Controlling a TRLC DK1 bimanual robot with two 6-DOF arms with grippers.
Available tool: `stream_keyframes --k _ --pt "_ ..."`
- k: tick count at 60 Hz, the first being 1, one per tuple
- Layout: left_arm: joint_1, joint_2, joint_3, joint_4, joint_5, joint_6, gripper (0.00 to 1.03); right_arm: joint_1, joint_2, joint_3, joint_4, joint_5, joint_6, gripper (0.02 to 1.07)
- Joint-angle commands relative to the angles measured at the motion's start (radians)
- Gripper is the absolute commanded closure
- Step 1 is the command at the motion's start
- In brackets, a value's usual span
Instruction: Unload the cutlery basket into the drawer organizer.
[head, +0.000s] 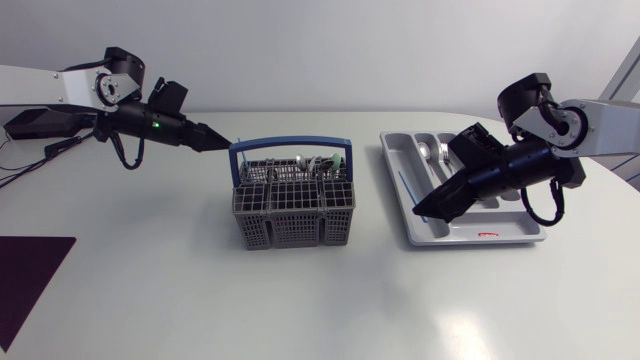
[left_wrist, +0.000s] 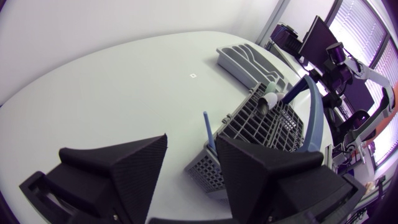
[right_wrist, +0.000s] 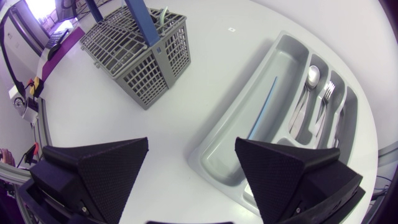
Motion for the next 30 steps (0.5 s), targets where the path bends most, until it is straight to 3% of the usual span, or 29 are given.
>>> stream_keyframes --k 1,11,24,30 --pt "-0.015 0.043 0.0 -0.003 0.013 -0.018 0.42 0.008 0.002 -0.011 0.003 0.008 -0.008 0.07" --pt "-0.031 0.06 0.011 -0.003 0.016 -0.021 0.43 0.024 0.002 -0.013 0.003 0.019 -0.002 0.07" --pt "-0.048 0.079 0.039 -0.003 0.016 -0.03 0.74 0.043 0.004 -0.017 0.009 0.027 0.009 0.07" --pt "-0.054 0.093 0.051 -0.003 0.016 -0.033 0.76 0.047 0.005 -0.022 0.016 0.027 0.014 0.07"
